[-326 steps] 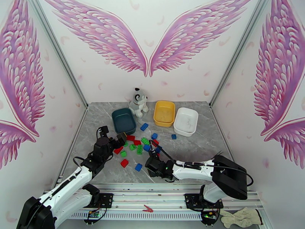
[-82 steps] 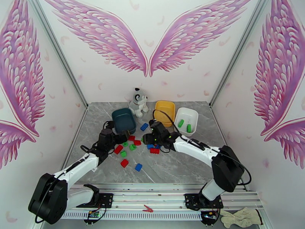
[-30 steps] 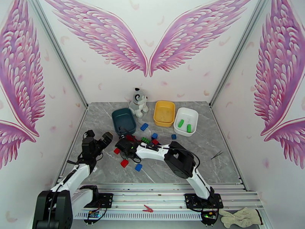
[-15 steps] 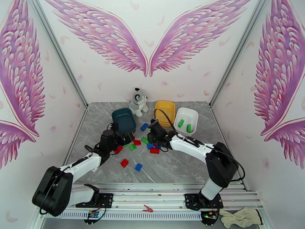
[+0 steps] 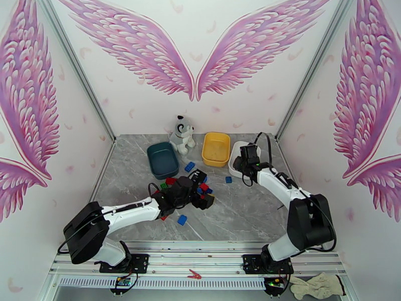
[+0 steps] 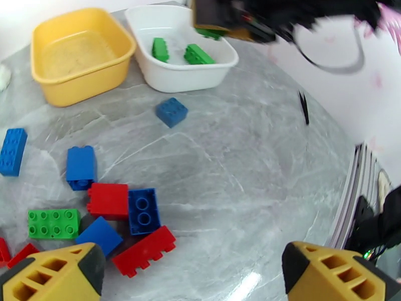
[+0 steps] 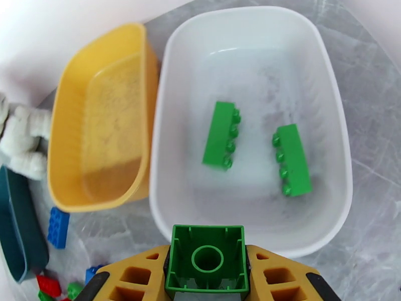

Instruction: Sort the legos into containers by color

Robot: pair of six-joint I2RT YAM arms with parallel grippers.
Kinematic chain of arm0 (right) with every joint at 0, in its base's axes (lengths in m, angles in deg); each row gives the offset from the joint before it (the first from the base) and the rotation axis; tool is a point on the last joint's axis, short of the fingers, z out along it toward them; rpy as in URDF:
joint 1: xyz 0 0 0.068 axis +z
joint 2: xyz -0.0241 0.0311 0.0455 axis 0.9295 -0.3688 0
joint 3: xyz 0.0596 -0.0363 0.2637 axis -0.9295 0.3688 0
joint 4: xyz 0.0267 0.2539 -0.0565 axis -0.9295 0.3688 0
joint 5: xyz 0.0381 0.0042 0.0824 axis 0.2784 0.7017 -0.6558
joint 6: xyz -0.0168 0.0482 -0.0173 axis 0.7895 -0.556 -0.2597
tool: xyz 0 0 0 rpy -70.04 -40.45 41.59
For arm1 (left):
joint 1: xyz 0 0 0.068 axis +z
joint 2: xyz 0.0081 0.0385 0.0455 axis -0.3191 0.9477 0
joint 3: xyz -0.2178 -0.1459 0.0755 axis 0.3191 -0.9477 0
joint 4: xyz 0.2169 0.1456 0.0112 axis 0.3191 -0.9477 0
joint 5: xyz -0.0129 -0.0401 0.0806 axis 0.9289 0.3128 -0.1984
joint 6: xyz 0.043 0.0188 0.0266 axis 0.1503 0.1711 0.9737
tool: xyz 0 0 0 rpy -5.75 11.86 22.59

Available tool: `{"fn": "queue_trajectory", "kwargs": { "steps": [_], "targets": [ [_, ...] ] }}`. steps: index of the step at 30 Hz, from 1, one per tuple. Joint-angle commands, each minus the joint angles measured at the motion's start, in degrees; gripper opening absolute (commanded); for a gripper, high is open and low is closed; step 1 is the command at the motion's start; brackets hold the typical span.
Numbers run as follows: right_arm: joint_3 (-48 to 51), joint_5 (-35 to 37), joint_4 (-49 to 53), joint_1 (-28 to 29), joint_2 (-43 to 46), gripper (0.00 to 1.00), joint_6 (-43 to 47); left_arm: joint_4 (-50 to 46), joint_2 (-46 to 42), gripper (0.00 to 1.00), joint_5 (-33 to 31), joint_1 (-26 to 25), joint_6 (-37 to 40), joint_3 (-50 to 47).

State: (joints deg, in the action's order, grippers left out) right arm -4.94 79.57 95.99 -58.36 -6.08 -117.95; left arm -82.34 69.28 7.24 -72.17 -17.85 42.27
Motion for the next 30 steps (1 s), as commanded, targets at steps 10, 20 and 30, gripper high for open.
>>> {"fn": "queue_trajectory", "kwargs": {
  "steps": [10,20,30],
  "targets": [
    [-8.7,-3.5,4.1,-2.1,-5.8,0.72,2.1,-2.5,-1.7,0.99,-10.0,-0.1,4.7,0.5],
    [0.6,-6.7,-0.4,9.0,5.0,0.70,4.8,-1.5,-10.7,0.99,-11.6,9.1,-2.0,-5.7],
    [1.8,-5.2,-3.5,29.0,0.8,0.70,4.2,-2.3,-16.7,0.99,-8.0,24.9,-12.9,-11.6]
  ]
}}
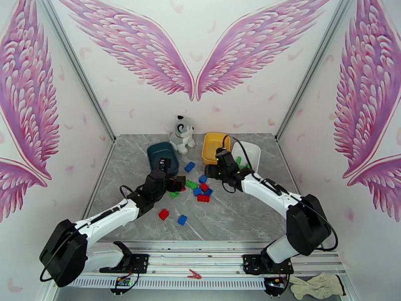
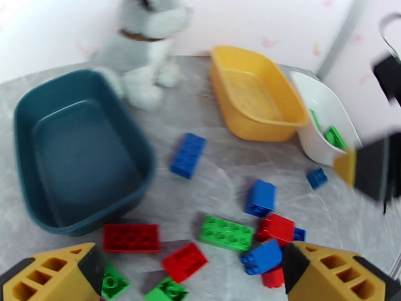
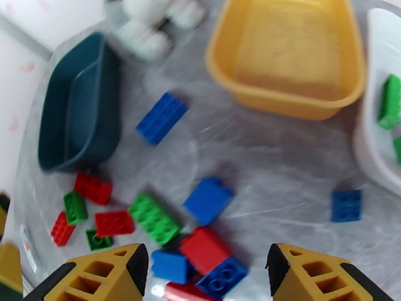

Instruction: Sort the legos into containers by color

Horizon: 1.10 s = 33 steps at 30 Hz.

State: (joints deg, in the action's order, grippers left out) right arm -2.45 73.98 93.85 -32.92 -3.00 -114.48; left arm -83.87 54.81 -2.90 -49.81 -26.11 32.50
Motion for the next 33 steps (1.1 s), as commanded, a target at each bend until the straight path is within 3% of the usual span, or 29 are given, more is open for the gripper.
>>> {"fn": "queue_trajectory", "kwargs": {
  "steps": [1,8,13,33],
  "targets": [
    [-1.6,0.4,-1.2,5.4,-3.4,0.70,0.8,-0.7,-2.5,0.99,2.9,4.0,-5.6,-2.4],
    [-7.2,0.3,-0.8,15.5,-12.9,0.73,-0.3,0.4,-4.9,0.99,6.9,12.6,-10.7,-5.8],
    [-9.1,-1.7,-2.7,18.9,-18.8,0.74,-2.6,0.9,-6.7,0.99,9.0,17.1,-13.1,-7.8],
    [-22.1,-0.6,-0.2,21.2,-33.2,0.79,-4.9,-0.2,-12.2,0.99,8.7,20.7,-14.3,-9.7]
  ]
}}
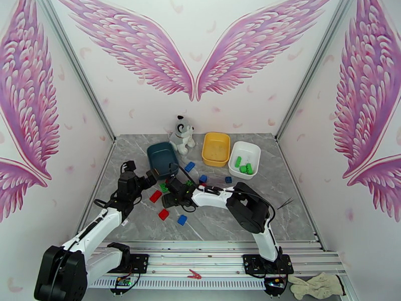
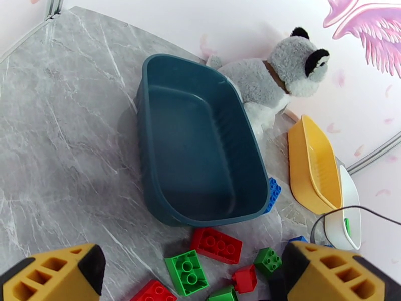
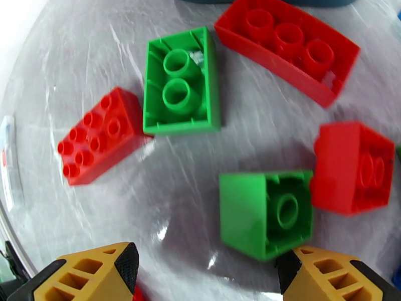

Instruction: Sort the legos into containers by color

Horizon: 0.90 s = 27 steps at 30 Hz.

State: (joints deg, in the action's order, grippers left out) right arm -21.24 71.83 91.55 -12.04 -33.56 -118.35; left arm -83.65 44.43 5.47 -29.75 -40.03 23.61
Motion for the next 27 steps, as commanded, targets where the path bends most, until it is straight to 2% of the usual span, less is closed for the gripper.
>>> {"fn": "queue_trajectory", "kwargs": {
  "steps": [1,7,13,21,27],
  "targets": [
    [-4.7,2.7,3.4,0.4,-3.3,0.79,-1.0,-0.5,-2.2,0.99,0.3,0.8,-0.4,-0.9],
    [-10.9,8.1,9.0,0.4,-6.6,0.78,-0.3,-0.8,-4.1,0.99,0.3,2.0,-0.9,-1.6],
    [-15.7,9.4,11.1,0.4,-10.1,0.74,0.3,-1.0,-4.9,0.99,0.5,2.8,-1.2,-1.9],
    [-18.7,12.7,12.9,0.4,-11.5,0.64,0.4,-0.6,-4.4,0.99,1.1,3.0,-1.5,-2.0],
    [-17.5,14.0,13.1,0.4,-10.6,0.48,0.4,0.2,-4.0,0.99,1.6,2.9,-1.7,-2.4]
  ]
}}
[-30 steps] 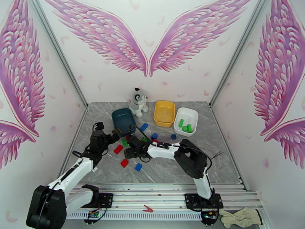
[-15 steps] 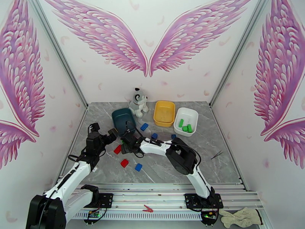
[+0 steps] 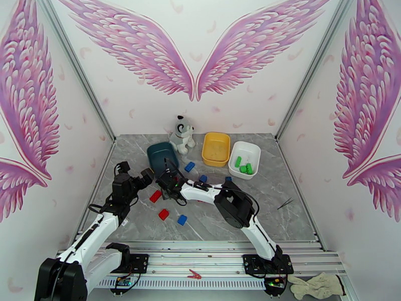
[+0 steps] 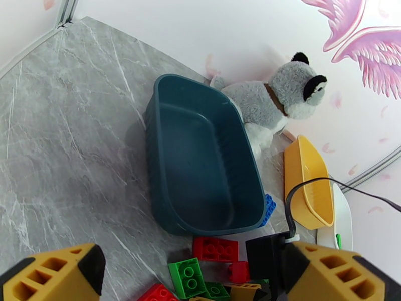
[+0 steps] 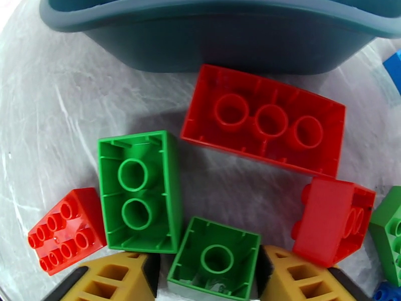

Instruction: Sort the legos into containers by color

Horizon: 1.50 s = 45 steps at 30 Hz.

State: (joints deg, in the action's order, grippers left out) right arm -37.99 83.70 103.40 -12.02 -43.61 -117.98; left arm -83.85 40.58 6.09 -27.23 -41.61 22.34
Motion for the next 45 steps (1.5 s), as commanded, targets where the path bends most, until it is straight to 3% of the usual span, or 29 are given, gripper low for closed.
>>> {"fn": "queue_trajectory", "kwargs": {
  "steps": [1,7,13,18,27,36,39,43,45],
  "targets": [
    [0.1,2.4,1.0,0.4,0.2,0.44,0.0,0.5,0.1,0.99,1.2,0.3,-0.3,-1.3],
    [8.0,2.6,-2.5,0.0,7.2,0.31,1.0,2.0,1.9,0.99,1.4,-2.2,-0.8,-1.2],
    [18.0,0.8,-5.0,-4.5,19.2,0.30,2.0,5.7,8.7,0.99,0.0,-10.7,-3.7,1.7],
    [23.8,0.6,-3.7,-12.2,29.5,0.30,3.7,6.5,18.2,0.99,-3.2,-21.4,-3.7,10.7],
    [30.0,-2.5,-1.9,-34.3,39.7,0.31,1.7,12.3,41.1,0.99,0.8,-30.2,-6.5,30.1],
    [25.4,-3.8,0.4,-45.5,35.5,0.35,1.0,7.8,53.5,0.98,1.3,-38.2,-1.4,48.3],
    [24.4,-4.1,1.2,-47.5,33.1,0.40,1.6,6.8,54.6,0.98,1.1,-39.3,0.3,50.5],
    [24.0,-4.2,1.9,-48.2,32.8,0.58,2.9,7.2,53.0,0.98,-0.5,-40.0,2.0,49.2],
    [24.2,-4.6,2.2,-48.3,33.6,0.61,3.4,8.9,51.0,0.98,-1.9,-40.0,2.3,46.6]
  ]
}}
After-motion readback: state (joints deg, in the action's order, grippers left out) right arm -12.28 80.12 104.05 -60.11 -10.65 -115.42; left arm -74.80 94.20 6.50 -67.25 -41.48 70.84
